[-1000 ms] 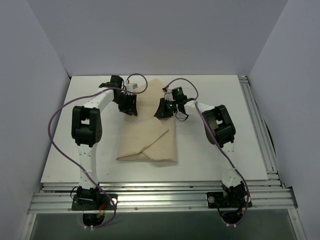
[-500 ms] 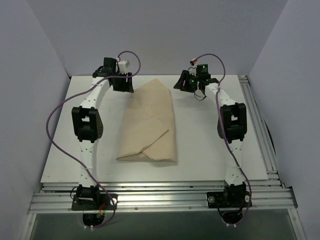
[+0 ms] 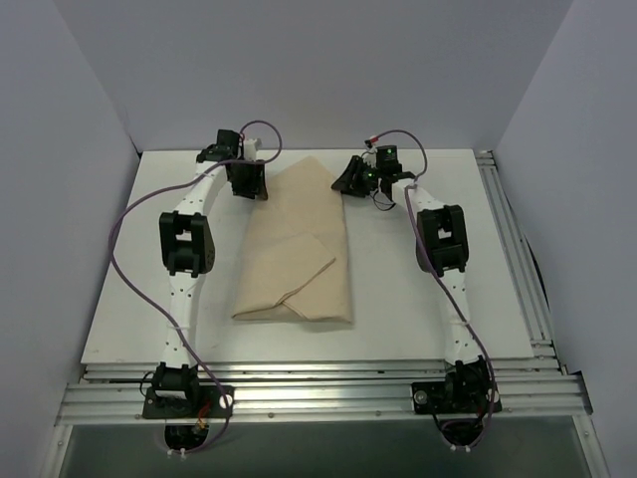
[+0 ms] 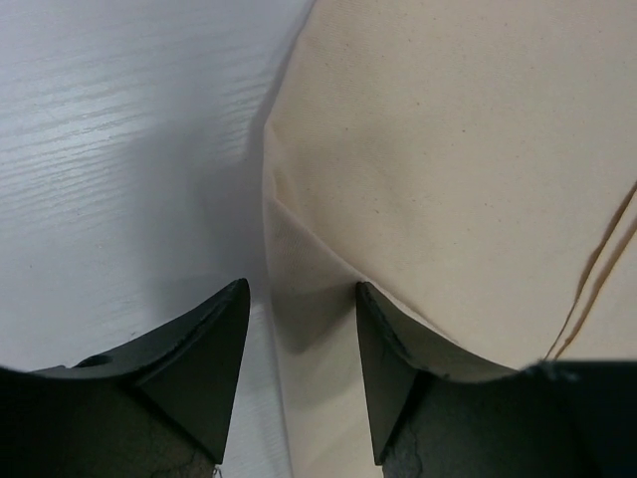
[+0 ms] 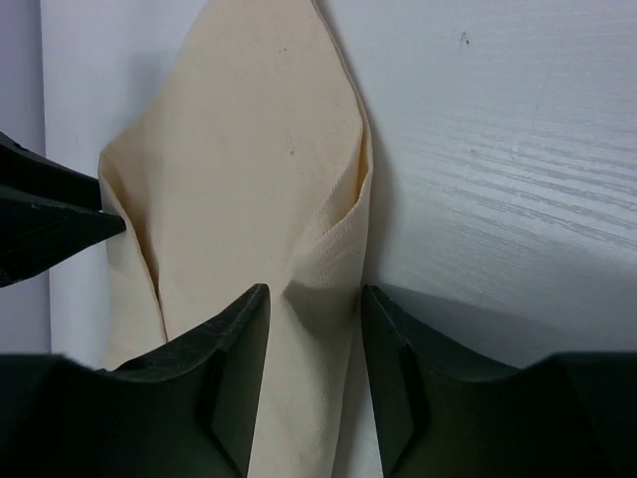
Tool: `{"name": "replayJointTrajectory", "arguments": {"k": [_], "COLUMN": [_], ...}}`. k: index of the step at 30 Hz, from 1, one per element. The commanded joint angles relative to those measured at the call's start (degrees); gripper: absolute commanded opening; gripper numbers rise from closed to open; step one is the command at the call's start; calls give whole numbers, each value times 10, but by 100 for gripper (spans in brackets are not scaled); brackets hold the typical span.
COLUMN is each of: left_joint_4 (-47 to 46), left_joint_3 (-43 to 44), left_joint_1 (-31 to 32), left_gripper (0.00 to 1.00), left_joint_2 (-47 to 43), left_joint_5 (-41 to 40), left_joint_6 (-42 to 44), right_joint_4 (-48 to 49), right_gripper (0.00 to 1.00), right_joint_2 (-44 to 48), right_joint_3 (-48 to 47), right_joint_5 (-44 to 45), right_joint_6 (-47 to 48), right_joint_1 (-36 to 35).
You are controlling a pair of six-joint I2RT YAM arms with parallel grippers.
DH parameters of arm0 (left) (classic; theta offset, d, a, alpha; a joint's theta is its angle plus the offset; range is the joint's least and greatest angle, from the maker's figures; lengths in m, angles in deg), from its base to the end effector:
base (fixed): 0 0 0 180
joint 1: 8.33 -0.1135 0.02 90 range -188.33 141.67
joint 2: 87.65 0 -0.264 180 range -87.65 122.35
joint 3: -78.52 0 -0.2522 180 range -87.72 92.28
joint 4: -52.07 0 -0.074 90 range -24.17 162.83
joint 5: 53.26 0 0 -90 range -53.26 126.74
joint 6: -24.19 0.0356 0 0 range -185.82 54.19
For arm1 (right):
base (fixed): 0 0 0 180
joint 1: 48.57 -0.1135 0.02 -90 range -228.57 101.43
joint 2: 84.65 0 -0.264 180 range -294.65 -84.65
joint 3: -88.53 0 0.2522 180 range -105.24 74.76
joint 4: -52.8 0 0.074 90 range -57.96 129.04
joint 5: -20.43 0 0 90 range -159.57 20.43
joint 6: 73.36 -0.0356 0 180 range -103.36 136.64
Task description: Prepare the surgical pack
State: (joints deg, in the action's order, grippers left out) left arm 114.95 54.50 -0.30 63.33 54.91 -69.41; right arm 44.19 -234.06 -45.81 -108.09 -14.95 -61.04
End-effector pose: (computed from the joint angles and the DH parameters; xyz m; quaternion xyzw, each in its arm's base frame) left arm 0.5524 -0.0891 0.1722 0.0803 0.9465 -0.1786 0.2564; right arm 0.5655 0.1478 0.1414 -0.0467 0.8093 0.4497 0.3751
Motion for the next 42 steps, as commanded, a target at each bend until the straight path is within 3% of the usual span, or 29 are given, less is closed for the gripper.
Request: {"name": "replayJointTrajectory", "arguments": {"k": [1, 3, 5, 6, 8, 9, 11, 18, 25, 30, 36, 38, 42], "left_joint_4": [-18, -23, -38, -42, -50, -53, -58, -108, -109, -101, -33, 19, 78], "left_joint_3": [26, 32, 30, 31, 32, 31, 25, -82, -186, -267, -328, -343, -379], "left_joint_1": [-6, -8, -13, -17, -22, -25, -31, -44, -45, -61, -77, -77, -77], "left_gripper": [55, 49, 41, 29, 15, 6, 2, 2, 2, 2, 3, 6, 11], "left_joint_2": [9, 19, 21, 21, 14, 8, -14, -131, -219, -273, -328, -340, -355], "left_joint_5": [32, 46, 67, 75, 99, 109, 132, 208, 273, 327, 409, 413, 383], "left_joint_6": [-14, -21, -29, -34, -39, -40, -34, 21, 82, 141, 262, 339, 414], "right_joint_4": [19, 28, 38, 43, 58, 67, 95, 128, 121, 128, 159, 158, 81], "right_gripper": [37, 30, 17, 12, 1, 0, 0, 0, 0, 0, 0, 0, 0], "right_joint_2": [-32, -42, -57, -62, -54, -35, -9, 127, 196, 279, 401, 434, 467], "right_joint_3": [-17, -30, -41, -49, -48, -41, -7, 83, 156, 264, 393, 421, 459], "right_joint_5": [-1, -1, -12, -19, -31, -38, -45, -52, -70, -88, -89, -89, -65], "right_joint_6": [-34, -48, -56, -63, -64, -63, -60, -7, 57, 111, 146, 156, 206], "right_joint_1": [-1, 2, 3, 3, 3, 3, 3, 8, 9, 4, -5, -21, -48]}}
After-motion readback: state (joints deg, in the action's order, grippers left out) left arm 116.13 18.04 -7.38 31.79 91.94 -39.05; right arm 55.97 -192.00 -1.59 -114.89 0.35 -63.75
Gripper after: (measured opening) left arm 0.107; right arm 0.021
